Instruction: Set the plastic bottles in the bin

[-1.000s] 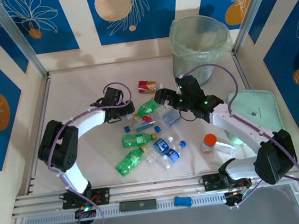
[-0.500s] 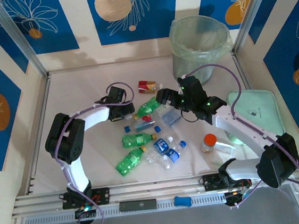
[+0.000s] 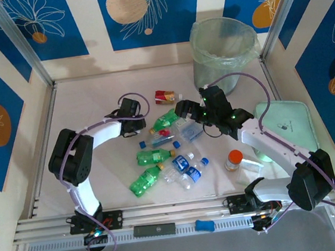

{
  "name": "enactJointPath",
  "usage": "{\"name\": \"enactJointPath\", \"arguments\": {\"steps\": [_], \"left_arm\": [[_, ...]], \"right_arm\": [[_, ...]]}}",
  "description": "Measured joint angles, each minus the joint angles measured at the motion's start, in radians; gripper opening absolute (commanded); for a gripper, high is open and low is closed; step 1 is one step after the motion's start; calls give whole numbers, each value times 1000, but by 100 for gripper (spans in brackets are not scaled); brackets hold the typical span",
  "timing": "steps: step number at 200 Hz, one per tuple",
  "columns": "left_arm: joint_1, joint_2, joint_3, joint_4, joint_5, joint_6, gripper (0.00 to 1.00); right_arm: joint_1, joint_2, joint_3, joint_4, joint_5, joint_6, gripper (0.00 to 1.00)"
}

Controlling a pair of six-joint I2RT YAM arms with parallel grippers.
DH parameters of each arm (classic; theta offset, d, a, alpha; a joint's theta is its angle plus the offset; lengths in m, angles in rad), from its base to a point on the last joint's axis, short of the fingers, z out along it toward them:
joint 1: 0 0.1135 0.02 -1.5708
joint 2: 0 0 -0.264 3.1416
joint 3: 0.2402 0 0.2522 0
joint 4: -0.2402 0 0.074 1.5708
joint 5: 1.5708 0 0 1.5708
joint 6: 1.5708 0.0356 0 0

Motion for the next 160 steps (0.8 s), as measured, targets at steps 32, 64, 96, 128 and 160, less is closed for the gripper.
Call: {"name": "enactJointPath", "arguments": {"steps": [32,64,96,128,160], "left_arm": [[7,-80,-46,13,-6,26,51],[8,-210,-111,73,29,56,47],[8,-334,-201,182,128,69,47],[-5,-415,-283,281,238,76,47],[-24,-468,-339,352,326,64,47]], "right_arm": [[0,1,0,0,-1,0,99],[0,5,0,10,-15,4,99],[-2,19,0,50,-54,8,99],[-9,45,0,119,-105,15,99],[-15,97,2,195,-159,29,99]]}}
